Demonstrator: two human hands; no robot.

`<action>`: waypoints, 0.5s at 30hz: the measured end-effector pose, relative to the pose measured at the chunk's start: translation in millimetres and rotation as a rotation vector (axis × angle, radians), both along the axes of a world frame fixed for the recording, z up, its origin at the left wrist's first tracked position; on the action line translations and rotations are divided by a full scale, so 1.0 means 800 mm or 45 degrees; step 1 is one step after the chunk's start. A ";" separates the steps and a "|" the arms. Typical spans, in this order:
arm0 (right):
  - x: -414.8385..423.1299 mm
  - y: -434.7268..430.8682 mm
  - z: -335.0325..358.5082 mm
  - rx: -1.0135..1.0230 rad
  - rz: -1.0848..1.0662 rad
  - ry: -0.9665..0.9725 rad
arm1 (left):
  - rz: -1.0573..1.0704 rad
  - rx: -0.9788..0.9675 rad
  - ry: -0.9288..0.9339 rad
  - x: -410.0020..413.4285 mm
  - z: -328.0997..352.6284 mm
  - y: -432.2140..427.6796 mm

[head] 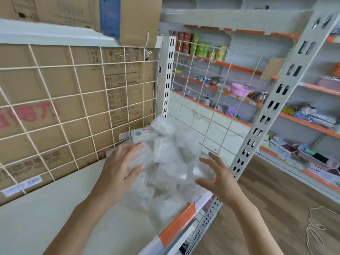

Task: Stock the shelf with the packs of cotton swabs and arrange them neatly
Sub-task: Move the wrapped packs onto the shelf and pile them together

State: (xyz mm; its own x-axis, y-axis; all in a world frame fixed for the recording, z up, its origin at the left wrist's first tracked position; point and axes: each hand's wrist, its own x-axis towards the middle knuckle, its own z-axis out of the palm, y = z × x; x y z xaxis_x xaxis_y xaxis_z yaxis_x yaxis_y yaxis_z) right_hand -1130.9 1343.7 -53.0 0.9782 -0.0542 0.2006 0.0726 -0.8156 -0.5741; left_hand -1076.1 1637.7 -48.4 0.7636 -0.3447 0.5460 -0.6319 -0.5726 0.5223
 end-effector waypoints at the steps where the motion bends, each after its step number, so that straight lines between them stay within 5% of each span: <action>1: 0.008 -0.004 -0.002 0.000 0.074 0.038 | 0.007 -0.002 0.000 0.006 0.000 -0.007; 15: 0.061 -0.012 -0.027 -0.036 0.275 -0.050 | 0.029 0.342 0.016 0.078 0.010 -0.106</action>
